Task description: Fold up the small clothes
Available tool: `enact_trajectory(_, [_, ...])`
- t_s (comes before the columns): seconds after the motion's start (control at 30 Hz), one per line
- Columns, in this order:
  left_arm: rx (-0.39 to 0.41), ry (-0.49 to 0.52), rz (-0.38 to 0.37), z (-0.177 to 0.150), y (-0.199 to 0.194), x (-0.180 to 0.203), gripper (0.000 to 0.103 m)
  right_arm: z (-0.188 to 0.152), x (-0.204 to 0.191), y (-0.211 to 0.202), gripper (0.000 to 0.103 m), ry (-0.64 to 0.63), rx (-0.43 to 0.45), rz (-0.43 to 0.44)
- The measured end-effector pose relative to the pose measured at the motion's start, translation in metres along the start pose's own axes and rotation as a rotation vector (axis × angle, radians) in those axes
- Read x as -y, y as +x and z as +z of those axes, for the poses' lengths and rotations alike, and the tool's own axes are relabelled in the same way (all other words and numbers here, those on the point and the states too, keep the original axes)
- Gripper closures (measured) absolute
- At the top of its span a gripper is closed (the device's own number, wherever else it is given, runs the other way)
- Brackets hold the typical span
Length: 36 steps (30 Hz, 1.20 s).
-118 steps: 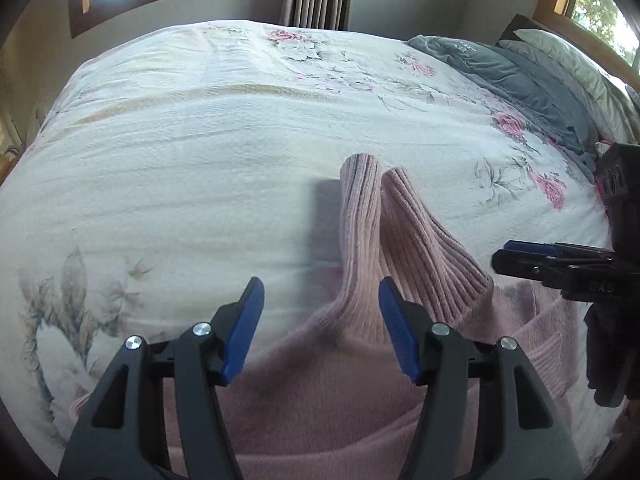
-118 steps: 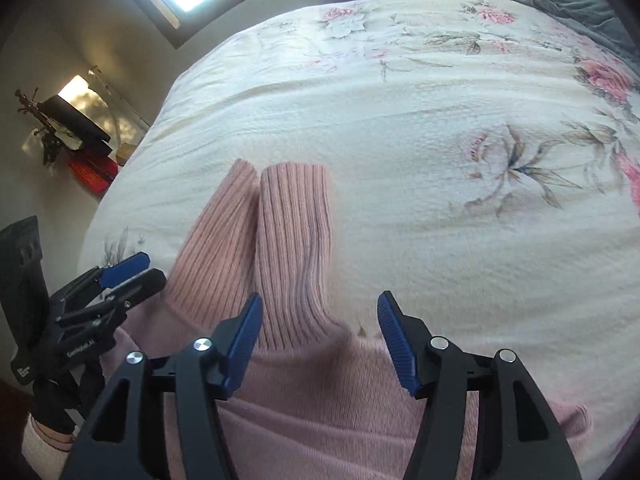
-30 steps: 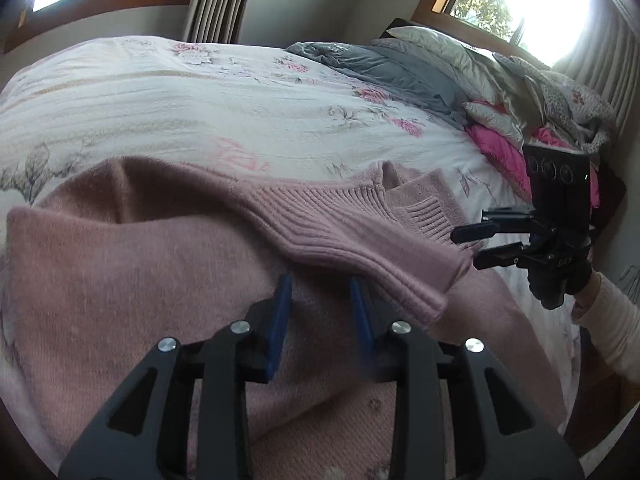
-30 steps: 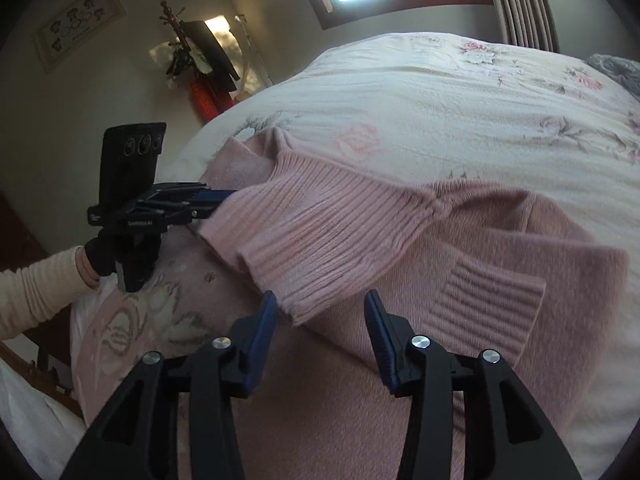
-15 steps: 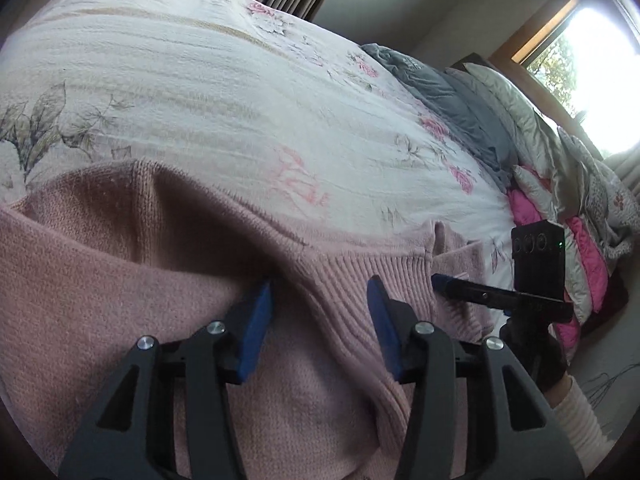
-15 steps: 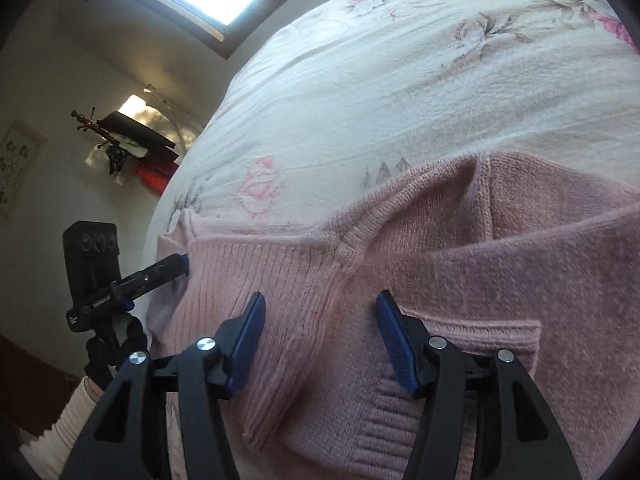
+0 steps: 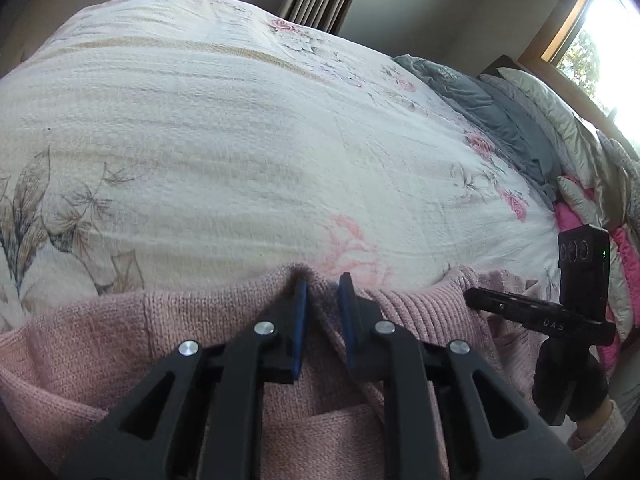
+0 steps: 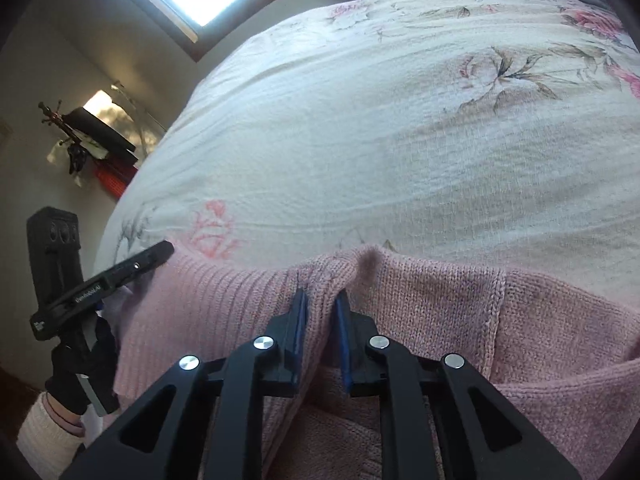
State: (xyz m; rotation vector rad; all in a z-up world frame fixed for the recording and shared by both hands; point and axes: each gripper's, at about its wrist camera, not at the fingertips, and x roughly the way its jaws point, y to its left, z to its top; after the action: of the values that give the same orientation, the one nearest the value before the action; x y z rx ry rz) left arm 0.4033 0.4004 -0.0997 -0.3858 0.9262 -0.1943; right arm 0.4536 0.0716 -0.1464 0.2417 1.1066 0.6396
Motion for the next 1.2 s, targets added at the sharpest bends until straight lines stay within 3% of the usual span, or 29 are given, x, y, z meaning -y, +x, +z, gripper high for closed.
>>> enact_trajectory(0.17, [0.033, -0.048, 0.008, -0.013, -0.036, -0.003, 0.071, -0.019, -0.009, -0.04, 0.076, -0.035, 0.091, -0.012])
enact_trajectory(0.27, [0.119, 0.024, 0.01, -0.037, -0.074, 0.018, 0.071, -0.04, -0.025, -0.071, 0.076, -0.071, 0.129, 0.052])
enact_trajectory(0.37, [0.165, 0.098, -0.054, -0.058, -0.098, 0.052, 0.068, -0.06, -0.05, -0.082, 0.076, -0.112, 0.116, 0.11])
enact_trajectory(0.47, [0.123, 0.152, -0.096, -0.072, -0.093, 0.079, 0.067, -0.074, -0.065, -0.075, 0.076, -0.142, 0.068, 0.109])
enact_trajectory(0.53, [0.091, 0.177, -0.038, -0.08, -0.08, 0.083, 0.068, -0.079, -0.064, -0.065, 0.076, -0.14, 0.043, 0.042])
enact_trajectory(0.6, [0.034, 0.144, -0.001, -0.085, -0.065, 0.073, 0.069, -0.084, -0.053, -0.055, 0.076, -0.1, 0.005, 0.029])
enact_trajectory(0.7, [-0.01, 0.104, 0.009, -0.095, -0.049, 0.052, 0.076, -0.089, -0.037, -0.036, 0.078, -0.088, -0.036, -0.068])
enact_trajectory(0.8, [0.002, 0.06, -0.023, -0.099, -0.054, 0.043, 0.076, -0.091, -0.025, -0.037, 0.078, -0.017, -0.022, -0.01])
enact_trajectory(0.83, [0.008, 0.037, -0.005, -0.1, -0.06, 0.041, 0.068, -0.092, -0.023, -0.043, 0.077, 0.005, -0.008, 0.002])
enact_trajectory(0.9, [0.031, 0.002, 0.022, -0.112, -0.081, 0.04, 0.064, -0.099, -0.026, -0.066, 0.075, 0.02, 0.036, 0.006])
enact_trajectory(0.97, [0.066, -0.009, 0.031, -0.131, -0.112, 0.04, 0.052, -0.119, -0.034, -0.096, 0.071, 0.009, 0.087, 0.027])
enact_trajectory(1.07, [0.089, 0.004, 0.103, -0.171, -0.162, 0.038, 0.046, -0.169, -0.05, -0.145, 0.059, -0.036, 0.131, 0.035])
enact_trajectory(1.2, [0.029, -0.053, 0.156, -0.232, -0.216, 0.021, 0.043, -0.25, -0.061, -0.193, 0.049, -0.08, 0.123, -0.047])
